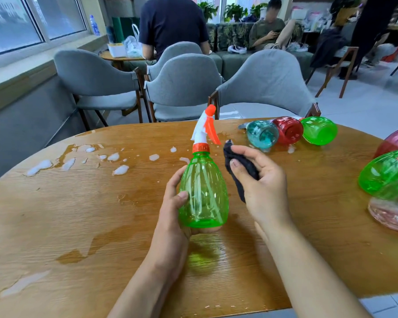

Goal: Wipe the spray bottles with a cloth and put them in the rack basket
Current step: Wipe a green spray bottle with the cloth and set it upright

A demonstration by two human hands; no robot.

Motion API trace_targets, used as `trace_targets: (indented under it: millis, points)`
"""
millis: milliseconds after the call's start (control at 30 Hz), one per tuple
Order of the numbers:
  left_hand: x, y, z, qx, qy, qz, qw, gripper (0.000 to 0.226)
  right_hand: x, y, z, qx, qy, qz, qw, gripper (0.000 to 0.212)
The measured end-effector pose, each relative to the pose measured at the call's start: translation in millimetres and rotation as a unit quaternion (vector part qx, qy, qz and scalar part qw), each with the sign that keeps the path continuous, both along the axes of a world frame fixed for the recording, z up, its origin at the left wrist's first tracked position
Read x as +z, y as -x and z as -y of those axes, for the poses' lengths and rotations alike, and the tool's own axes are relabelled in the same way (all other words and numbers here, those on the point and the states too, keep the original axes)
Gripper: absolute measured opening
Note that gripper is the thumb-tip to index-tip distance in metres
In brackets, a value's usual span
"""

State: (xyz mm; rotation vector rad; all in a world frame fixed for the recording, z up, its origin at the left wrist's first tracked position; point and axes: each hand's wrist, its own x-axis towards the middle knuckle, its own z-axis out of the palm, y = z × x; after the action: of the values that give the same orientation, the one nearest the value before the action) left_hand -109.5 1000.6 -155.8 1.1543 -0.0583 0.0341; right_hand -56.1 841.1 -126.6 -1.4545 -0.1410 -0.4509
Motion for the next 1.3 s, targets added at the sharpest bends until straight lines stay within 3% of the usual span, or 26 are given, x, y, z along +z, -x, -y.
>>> trace_targets:
  millis: [67, 200, 267, 467, 700, 867, 1067, 1233, 1300]
  points:
    - [-2, 0, 2, -0.004, -0.021, 0.009, 1.0, 0.054, -3, 5, -7, 0.002, 0.038, 0.026, 0.999, 0.036]
    - [-9, 0, 2, 0.035, -0.114, 0.034, 0.992, 0.077, -3, 8, -10, 0.005, 0.085, 0.056, 0.995, 0.032]
    - [-9, -1, 1, 0.044, -0.102, 0.032, 0.993, 0.079, 0, 8, -8, 0.002, 0.085, 0.066, 0.994, 0.032]
    - [-6, -3, 4, -0.013, -0.018, -0.016, 1.0, 0.056, -3, 4, -3, -0.04, 0.092, 0.071, 0.992, 0.032]
    - [-13, 2, 9, 0.028, -0.128, 0.042, 0.99, 0.087, -5, 14, -11, -0.047, 0.151, 0.089, 0.983, 0.029]
    - [-13, 0, 4, 0.034, -0.128, 0.043, 0.99, 0.08, 0, 15, -9, -0.064, 0.175, 0.114, 0.976, 0.03]
    - [-6, 7, 3, 0.007, -0.175, 0.081, 0.981, 0.082, 7, 11, 6, -0.09, 0.324, 0.214, 0.917, 0.029]
    - [-9, 8, -4, -0.002, -0.194, 0.071, 0.978, 0.087, 11, 10, 12, 0.017, 0.437, 0.246, 0.865, 0.028]
    - [-11, 9, -7, -0.024, -0.194, 0.069, 0.978, 0.083, 12, 9, 18, -0.043, 0.443, 0.235, 0.864, 0.029]
